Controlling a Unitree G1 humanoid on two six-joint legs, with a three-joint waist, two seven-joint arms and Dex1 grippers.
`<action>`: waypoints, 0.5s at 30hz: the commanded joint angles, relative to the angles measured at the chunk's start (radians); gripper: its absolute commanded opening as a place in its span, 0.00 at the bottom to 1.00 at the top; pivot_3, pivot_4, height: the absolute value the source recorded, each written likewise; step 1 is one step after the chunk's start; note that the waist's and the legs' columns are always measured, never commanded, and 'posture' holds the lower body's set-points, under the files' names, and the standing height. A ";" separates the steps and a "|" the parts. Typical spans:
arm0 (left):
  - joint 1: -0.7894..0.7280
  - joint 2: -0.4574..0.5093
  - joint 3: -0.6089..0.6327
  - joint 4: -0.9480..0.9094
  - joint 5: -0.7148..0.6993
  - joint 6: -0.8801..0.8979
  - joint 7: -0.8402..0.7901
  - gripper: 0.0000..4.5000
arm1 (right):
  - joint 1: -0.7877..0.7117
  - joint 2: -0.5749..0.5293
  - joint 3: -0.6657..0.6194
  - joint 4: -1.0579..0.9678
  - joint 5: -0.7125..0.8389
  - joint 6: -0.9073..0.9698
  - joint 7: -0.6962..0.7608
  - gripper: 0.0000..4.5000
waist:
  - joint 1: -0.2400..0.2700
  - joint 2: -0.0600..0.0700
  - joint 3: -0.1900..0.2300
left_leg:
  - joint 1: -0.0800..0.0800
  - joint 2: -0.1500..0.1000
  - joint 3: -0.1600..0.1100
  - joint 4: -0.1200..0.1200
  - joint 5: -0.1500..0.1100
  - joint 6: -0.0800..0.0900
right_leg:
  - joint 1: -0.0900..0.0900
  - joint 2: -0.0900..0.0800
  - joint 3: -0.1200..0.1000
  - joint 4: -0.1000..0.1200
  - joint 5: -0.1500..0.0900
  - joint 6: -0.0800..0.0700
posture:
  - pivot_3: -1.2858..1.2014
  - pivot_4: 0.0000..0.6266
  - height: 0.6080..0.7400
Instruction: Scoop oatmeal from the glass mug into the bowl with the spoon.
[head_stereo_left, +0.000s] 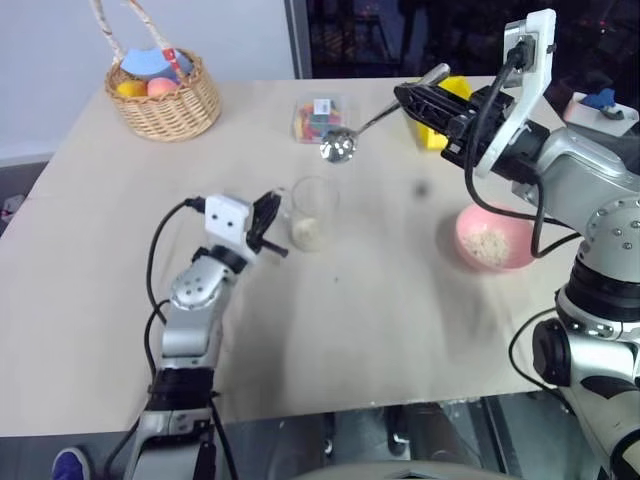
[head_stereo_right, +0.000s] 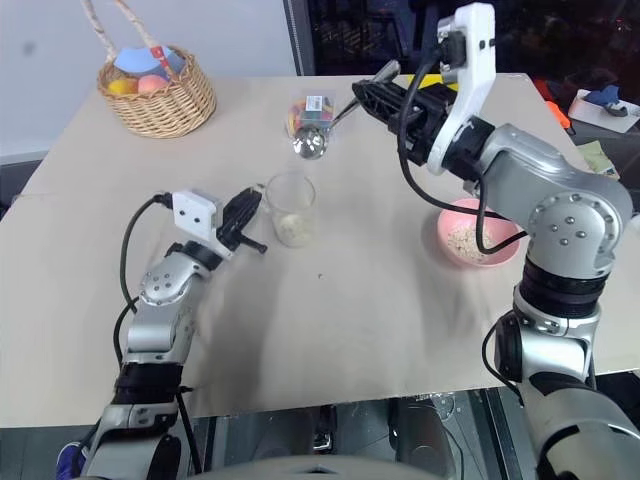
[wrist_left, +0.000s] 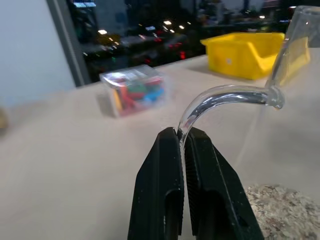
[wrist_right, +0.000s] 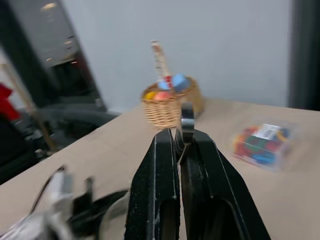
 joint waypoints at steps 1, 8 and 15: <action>-0.061 -0.013 -0.011 -0.020 0.035 0.001 0.051 0.01 | -0.032 -0.016 0.028 -0.043 0.015 -0.003 0.024 0.00 | 0.000 0.000 0.000 | 0.000 0.000 -0.001 0.000 0.000 0.000 | 0.000 0.000 0.000 0.000 0.000 0.000 | 0.52 0.24 1.00; -0.086 -0.046 -0.032 -0.034 0.039 -0.019 0.062 0.01 | -0.025 -0.074 0.154 -0.035 -0.128 -0.043 0.073 0.00 | -0.001 0.000 0.000 | -0.002 -0.001 -0.002 0.000 0.000 0.000 | -0.001 0.000 -0.001 -0.001 0.000 0.000 | 0.52 0.24 1.00; -0.159 -0.079 -0.079 0.075 0.091 -0.132 0.071 0.01 | -0.009 -0.186 0.405 0.007 -0.438 -0.179 0.184 0.00 | 0.004 0.000 0.000 | -0.004 -0.002 -0.001 0.002 0.000 0.000 | -0.001 0.000 -0.004 -0.002 0.000 0.000 | 0.52 0.24 1.00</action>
